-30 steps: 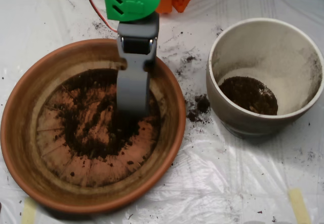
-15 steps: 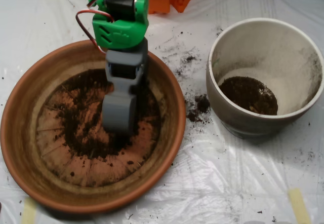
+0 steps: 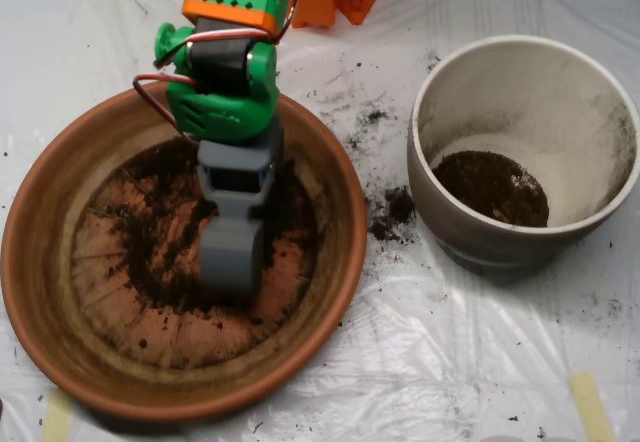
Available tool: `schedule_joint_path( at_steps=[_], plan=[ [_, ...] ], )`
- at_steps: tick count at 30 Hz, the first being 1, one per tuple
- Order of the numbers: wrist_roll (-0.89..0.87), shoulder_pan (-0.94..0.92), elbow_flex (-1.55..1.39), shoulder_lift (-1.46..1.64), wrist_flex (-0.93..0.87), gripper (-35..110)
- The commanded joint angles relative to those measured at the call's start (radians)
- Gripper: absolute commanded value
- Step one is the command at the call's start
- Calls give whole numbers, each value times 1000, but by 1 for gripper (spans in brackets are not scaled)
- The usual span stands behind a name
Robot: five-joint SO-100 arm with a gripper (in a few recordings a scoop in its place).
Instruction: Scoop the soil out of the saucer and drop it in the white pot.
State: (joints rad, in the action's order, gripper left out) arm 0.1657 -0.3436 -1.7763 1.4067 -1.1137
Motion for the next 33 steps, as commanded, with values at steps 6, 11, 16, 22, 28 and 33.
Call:
schedule_joint_path(
  at_steps=[6, 11, 16, 22, 28, 33],
  plan=[
    [17, -28, 15, -14, -14, 44],
    [32, -38, 32, -64, -51, 44],
    [54, -41, -25, -52, -52, 38],
    [81, -77, -140, 58, -8, 23],
    [117, -110, -272, 207, 34, 23],
    [130, -133, -334, 267, 80, 21]
  ],
)
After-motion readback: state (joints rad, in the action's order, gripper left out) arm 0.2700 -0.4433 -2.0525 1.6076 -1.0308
